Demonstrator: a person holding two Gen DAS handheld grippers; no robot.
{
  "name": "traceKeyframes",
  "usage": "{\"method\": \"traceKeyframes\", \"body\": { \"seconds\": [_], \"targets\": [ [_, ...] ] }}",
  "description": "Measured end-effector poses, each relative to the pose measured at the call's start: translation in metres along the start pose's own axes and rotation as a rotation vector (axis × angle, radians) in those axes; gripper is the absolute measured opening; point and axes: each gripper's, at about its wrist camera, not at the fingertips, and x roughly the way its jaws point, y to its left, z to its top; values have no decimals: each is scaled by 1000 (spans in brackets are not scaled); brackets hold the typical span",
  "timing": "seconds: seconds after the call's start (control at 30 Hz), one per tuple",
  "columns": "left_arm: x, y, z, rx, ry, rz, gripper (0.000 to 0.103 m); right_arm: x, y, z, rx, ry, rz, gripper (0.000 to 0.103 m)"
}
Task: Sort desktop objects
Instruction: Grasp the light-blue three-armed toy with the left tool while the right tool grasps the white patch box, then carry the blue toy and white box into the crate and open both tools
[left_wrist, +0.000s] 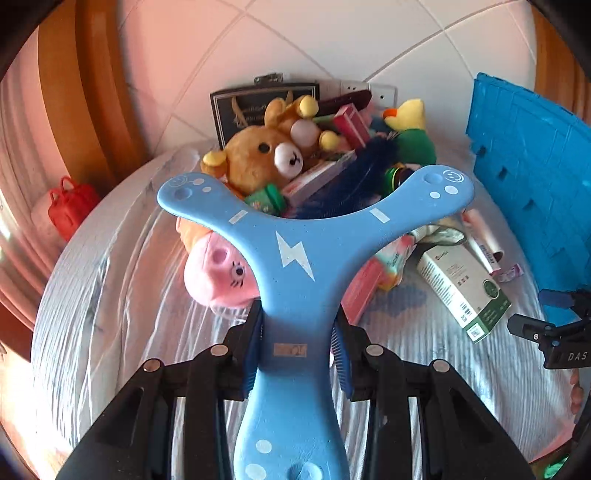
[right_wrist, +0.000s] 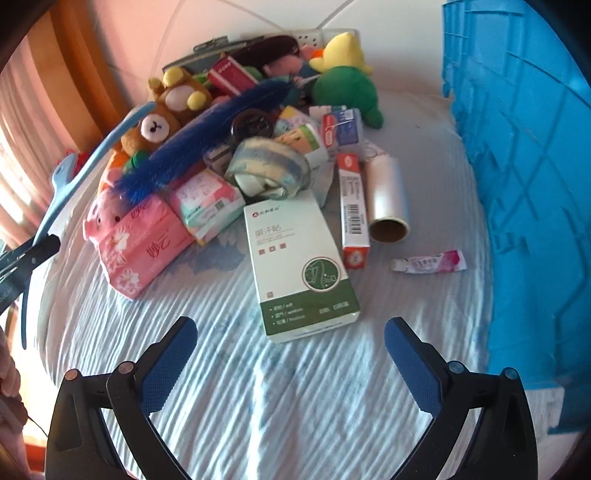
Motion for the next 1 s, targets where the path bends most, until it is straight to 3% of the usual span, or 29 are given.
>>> {"method": "traceKeyframes", "body": {
  "seconds": [0.2,0.67,0.7,0.73,1.0],
  "targets": [
    [21,-13,7,-5,20,9,33,23,2,16,-27,61,-11,88],
    [78,-16,29,9,103,5,33,103,-3,57,-38,230,-25,89],
    [78,-16,29,9,104,7,33,106,-1,57,-48,240,-33,80],
    [77,-16,29,10,100,6,33,108,1,58,-62,247,-47,80],
    [29,-19,28,16,12,-3,33,53,7,41,-80,178,3,78]
  ]
}}
